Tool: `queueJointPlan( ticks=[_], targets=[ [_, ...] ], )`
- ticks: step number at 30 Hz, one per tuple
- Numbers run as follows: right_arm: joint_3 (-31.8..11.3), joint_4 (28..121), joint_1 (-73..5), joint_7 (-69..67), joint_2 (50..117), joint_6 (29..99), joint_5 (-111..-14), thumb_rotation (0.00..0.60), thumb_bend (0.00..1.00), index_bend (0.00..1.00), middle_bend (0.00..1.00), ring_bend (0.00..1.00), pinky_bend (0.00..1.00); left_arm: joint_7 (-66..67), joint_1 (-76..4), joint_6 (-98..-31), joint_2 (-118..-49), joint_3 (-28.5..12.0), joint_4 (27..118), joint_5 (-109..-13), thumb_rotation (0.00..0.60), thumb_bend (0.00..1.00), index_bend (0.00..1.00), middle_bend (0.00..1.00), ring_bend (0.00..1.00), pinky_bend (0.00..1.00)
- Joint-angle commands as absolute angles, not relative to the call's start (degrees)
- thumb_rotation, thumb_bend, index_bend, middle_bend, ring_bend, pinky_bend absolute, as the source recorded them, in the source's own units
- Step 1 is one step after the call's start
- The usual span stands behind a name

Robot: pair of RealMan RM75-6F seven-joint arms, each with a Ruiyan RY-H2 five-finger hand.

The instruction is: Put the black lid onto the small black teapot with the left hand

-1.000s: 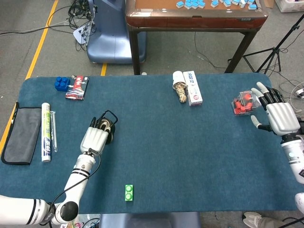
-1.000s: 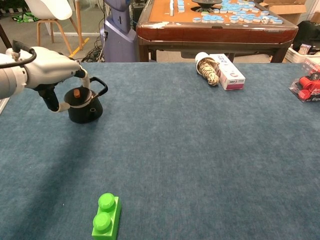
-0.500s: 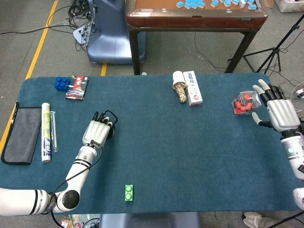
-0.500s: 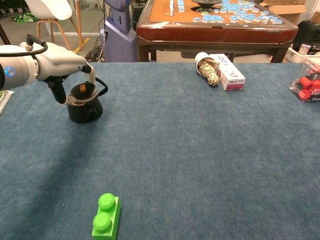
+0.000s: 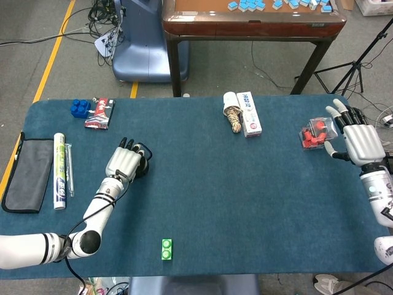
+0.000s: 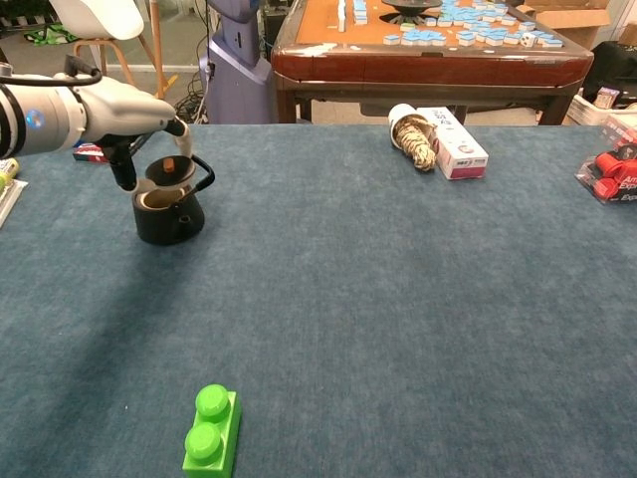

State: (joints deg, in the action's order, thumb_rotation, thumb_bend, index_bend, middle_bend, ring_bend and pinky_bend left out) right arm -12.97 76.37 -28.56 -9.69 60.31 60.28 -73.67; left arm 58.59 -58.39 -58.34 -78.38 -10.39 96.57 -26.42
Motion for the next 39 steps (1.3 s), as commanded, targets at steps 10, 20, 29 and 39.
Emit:
queueJointPlan(
  ticks=[10, 20, 29, 39],
  targets=[
    [-13.88, 76.74, -29.20, -7.54, 60.75, 59.62, -71.38, 0.600, 0.39, 0.00, 0.00, 0.00, 0.00, 51.89, -60.30, -50.78, -77.76, -8.67, 89.54, -28.23, 0.600, 0.37, 0.31, 0.15, 0.00, 0.00],
    [-14.34, 76.66, -29.87, -5.47, 61.21, 58.82, -69.78, 0.600, 0.39, 0.00, 0.00, 0.00, 0.00, 46.74, -61.17, -46.98, -78.05, -7.22, 85.12, -30.44, 0.600, 0.37, 0.31, 0.15, 0.00, 0.00],
    [-14.49, 76.67, -30.33, -4.61, 61.59, 58.45, -69.34, 0.600, 0.39, 0.00, 0.00, 0.00, 0.00, 44.23, -61.23, -46.96, -77.97, -5.64, 83.93, -32.15, 0.600, 0.37, 0.31, 0.15, 0.00, 0.00],
    [-14.52, 77.43, -30.10, -3.85, 61.14, 58.80, -69.02, 0.600, 0.39, 0.00, 0.00, 0.00, 0.00, 41.38, -61.02, -46.67, -78.04, -4.83, 83.08, -33.84, 0.600, 0.37, 0.30, 0.15, 0.00, 0.00]
  ],
)
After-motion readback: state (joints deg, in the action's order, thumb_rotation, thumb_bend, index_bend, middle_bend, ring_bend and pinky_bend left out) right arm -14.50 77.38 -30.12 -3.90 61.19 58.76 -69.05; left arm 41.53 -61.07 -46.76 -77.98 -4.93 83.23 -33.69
